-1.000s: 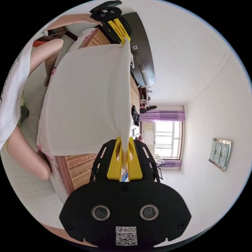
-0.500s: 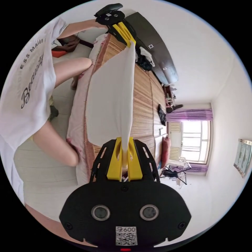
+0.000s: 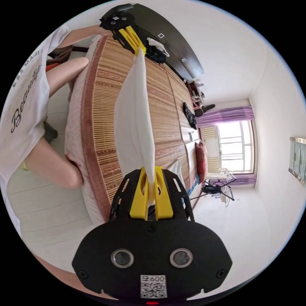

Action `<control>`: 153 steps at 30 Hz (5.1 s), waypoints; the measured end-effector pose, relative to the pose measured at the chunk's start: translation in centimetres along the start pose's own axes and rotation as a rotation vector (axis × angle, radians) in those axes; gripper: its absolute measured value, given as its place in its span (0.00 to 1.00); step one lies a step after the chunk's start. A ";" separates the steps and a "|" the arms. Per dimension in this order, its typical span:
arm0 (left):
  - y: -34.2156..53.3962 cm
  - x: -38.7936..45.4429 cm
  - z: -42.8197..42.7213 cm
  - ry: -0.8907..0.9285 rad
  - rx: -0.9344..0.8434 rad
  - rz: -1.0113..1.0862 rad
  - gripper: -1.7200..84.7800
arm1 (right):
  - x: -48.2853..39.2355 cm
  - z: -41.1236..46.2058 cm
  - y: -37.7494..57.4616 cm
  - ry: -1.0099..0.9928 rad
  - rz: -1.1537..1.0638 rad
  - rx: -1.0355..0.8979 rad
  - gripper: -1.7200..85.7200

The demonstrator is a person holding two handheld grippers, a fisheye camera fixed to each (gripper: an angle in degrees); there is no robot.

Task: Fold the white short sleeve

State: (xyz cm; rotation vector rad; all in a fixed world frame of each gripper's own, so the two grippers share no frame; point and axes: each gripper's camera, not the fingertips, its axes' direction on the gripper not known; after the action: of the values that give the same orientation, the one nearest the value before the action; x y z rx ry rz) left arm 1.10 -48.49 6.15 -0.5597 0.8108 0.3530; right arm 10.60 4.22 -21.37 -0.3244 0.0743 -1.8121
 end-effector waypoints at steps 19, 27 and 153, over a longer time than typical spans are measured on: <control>-30.1 -12.7 19.2 0.195 -0.003 0.123 0.05 | 33.2 12.8 12.3 0.092 0.134 -0.066 0.01; -48.8 -18.7 33.7 -0.217 0.154 0.111 0.05 | 52.7 22.5 16.9 0.545 0.315 -0.026 0.01; -68.9 -16.9 51.6 0.255 -0.399 -0.008 0.11 | 61.7 21.3 11.7 -0.237 0.664 -0.144 0.08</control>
State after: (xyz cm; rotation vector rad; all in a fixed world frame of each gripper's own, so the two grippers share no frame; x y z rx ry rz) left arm 54.54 -74.46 70.64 -0.9946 0.9904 0.4456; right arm 12.96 -55.36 7.67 -0.5425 0.1288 -1.1057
